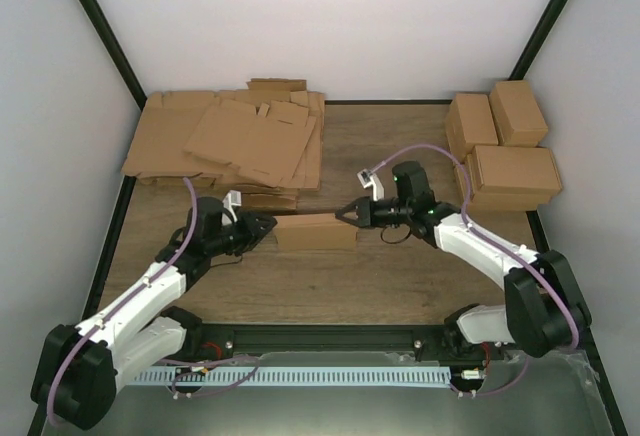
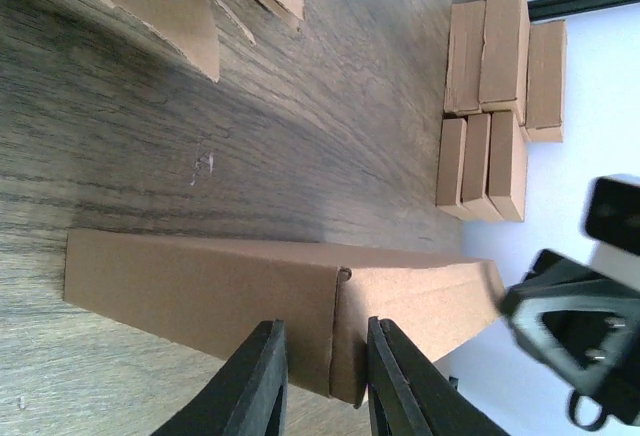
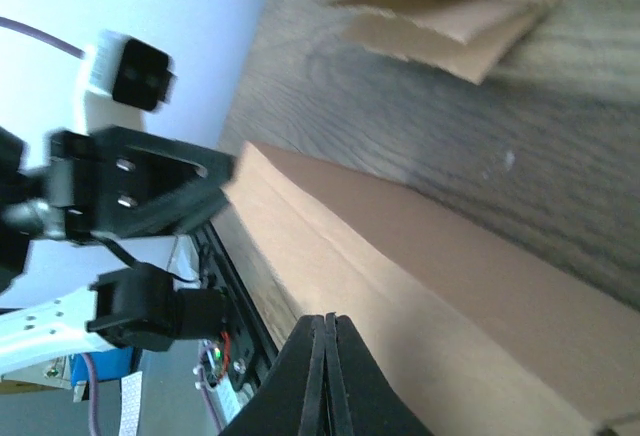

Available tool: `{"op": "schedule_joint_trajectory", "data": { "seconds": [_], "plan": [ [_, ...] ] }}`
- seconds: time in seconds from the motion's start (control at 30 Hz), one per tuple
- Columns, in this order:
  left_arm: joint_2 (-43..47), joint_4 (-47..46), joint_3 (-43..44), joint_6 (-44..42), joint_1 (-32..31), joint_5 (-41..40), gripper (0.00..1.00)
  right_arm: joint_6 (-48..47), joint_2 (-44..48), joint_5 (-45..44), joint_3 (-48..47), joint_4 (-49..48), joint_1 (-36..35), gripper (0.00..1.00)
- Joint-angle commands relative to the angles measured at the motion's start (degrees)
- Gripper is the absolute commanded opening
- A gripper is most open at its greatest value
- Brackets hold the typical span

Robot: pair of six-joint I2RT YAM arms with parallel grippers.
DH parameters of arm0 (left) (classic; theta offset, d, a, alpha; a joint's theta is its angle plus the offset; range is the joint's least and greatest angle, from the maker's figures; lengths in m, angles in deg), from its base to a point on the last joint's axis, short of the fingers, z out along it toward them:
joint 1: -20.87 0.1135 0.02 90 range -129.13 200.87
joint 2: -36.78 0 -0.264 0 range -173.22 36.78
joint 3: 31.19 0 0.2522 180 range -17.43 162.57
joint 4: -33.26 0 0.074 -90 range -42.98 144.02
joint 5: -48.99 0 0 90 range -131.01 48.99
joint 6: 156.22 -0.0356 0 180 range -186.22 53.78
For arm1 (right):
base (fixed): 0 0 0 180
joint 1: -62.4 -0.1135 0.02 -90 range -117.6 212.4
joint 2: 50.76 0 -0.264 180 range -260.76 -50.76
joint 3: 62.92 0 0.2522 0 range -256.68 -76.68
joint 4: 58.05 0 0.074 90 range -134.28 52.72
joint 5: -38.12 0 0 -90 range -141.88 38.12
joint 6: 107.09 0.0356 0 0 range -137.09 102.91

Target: Fold the paper box

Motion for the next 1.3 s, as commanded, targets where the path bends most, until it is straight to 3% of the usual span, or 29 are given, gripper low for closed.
{"op": "schedule_joint_trajectory", "data": {
  "seconds": [0.0,0.13,0.4,0.83,1.27],
  "plan": [
    [-1.37,4.28,-2.36,0.20,-0.73,-1.46,0.24,0.31,-2.20,0.62,3.83,-2.45,0.40,0.01],
    [-1.59,4.21,-2.04,0.20,-0.88,-1.52,0.24,0.17,-3.23,0.65,4.01,-2.68,0.39,0.01],
    [-2.51,4.02,-1.36,0.12,-1.10,-1.71,0.24,-0.10,-1.59,2.17,-5.21,2.11,-0.22,0.01],
    [-4.22,3.92,-0.17,-0.32,-1.41,-1.91,0.24,-0.97,-10.37,3.84,1.30,-3.65,-2.86,0.01],
    [-4.20,4.29,0.23,-0.57,-1.72,-1.84,0.24,-3.07,-7.63,4.80,-11.96,6.55,-2.74,0.01]
  ]
}}
